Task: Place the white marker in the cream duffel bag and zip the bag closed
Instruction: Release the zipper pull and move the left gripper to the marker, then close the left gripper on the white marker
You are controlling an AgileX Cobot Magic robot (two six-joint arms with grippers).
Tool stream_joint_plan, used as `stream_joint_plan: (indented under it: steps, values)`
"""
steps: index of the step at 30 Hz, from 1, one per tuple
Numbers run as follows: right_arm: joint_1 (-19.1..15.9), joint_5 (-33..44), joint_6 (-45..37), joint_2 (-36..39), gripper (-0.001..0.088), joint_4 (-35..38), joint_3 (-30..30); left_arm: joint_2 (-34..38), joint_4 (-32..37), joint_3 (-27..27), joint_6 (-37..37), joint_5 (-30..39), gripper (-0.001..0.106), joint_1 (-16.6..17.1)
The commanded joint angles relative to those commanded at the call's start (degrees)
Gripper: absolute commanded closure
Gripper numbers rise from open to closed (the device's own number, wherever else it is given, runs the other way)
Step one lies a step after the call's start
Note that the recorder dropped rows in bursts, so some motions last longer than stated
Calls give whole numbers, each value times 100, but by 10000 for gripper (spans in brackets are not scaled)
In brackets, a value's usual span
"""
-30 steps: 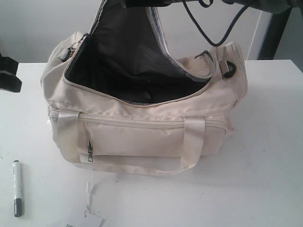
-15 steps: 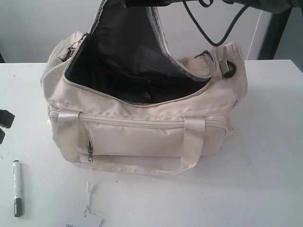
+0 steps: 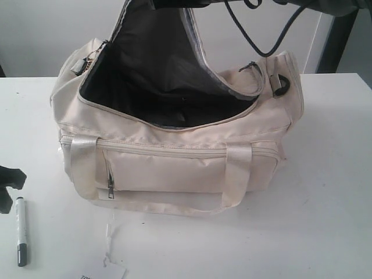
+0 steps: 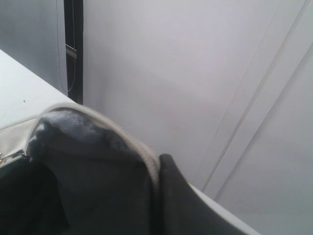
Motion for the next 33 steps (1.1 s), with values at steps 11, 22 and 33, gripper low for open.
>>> stream_joint_plan:
  steps: [11, 22, 33]
  values:
    - [0, 0, 0, 0, 868, 0, 0, 347, 0, 96, -744, -509, 393, 0]
    - [0, 1, 0, 0, 868, 0, 0, 835, 738, 96, -1711, -848, 394, -10]
    - [0, 1, 0, 0, 868, 0, 0, 955, 935, 96, -2421, -1255, 398, -63]
